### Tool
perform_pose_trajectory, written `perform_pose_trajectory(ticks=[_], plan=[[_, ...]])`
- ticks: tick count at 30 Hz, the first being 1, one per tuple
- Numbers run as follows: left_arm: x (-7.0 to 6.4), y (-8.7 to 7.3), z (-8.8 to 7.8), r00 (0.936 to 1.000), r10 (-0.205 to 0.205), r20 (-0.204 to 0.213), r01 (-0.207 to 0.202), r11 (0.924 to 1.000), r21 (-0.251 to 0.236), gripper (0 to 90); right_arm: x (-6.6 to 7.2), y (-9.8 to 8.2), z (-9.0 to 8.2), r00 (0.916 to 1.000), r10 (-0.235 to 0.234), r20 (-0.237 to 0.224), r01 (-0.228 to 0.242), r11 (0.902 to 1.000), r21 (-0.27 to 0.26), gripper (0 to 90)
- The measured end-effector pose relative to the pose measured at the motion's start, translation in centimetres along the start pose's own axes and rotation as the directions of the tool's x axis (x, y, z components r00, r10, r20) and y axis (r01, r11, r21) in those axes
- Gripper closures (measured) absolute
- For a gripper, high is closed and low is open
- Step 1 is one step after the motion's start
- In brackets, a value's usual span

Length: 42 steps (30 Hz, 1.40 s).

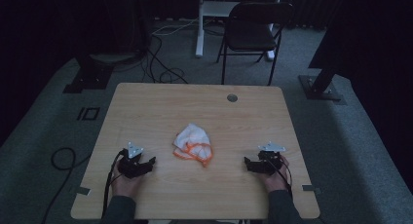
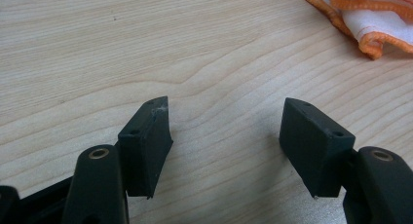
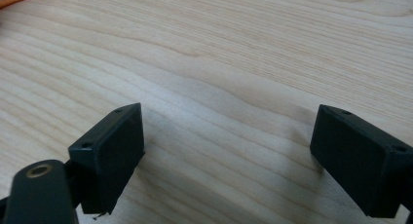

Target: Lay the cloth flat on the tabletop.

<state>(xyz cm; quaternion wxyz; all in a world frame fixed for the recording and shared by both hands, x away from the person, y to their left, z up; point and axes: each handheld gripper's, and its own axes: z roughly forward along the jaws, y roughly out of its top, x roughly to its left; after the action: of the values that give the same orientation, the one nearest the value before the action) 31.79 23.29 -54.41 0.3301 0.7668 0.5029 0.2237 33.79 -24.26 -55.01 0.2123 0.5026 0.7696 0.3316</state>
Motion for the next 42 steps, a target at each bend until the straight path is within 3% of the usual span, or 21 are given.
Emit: perform_pose_trajectory(ticks=[9,16,21,22,26,32,37,42], plan=[[-0.1,-0.1,-0.1,1.0000,0.005,0.007,-0.005,1.0000,-0.004,40.6,0.3,0.1,-0.1,0.9998,-0.013,-0.014,0.013,0.9999,0.008,13.4],[-0.1,0.0,-0.1,0.9998,-0.016,-0.007,0.016,0.9998,-0.008,47.8,0.9,0.1,0.0,0.9980,-0.045,-0.044,0.046,0.9989,0.007,14.2],[-0.1,0.0,-0.3,0.9997,-0.007,-0.022,0.007,1.0000,-0.002,51.3,1.7,0.3,-0.3,0.9956,-0.064,-0.069,0.065,0.9978,0.009,28.0],[-0.1,0.1,-0.5,0.9998,-0.018,-0.009,0.018,0.9997,-0.014,52.5,2.1,0.3,-0.4,0.9922,-0.086,-0.090,0.087,0.9962,0.003,37.5],[-0.4,0.3,-0.6,0.9998,-0.014,0.018,0.014,0.9996,-0.026,53.9,2.5,0.3,-0.6,0.9893,-0.101,-0.105,0.102,0.9948,-0.001,47.8],[-0.9,0.4,-0.6,0.9994,0.006,0.034,-0.006,0.9998,-0.021,55.5,3.2,0.6,-1.3,0.9822,-0.109,-0.153,0.106,0.9939,-0.032,57.9],[-1.6,0.8,-0.9,0.9982,0.024,0.055,-0.022,0.9992,-0.032,56.2,4.0,1.2,-2.0,0.9759,-0.132,-0.173,0.121,0.9899,-0.074,66.6],[-2.3,1.1,-0.8,0.9960,0.049,0.075,-0.047,0.9985,-0.028,57.3,4.7,1.6,-2.1,0.9696,-0.155,-0.190,0.141,0.9866,-0.081,74.4]])
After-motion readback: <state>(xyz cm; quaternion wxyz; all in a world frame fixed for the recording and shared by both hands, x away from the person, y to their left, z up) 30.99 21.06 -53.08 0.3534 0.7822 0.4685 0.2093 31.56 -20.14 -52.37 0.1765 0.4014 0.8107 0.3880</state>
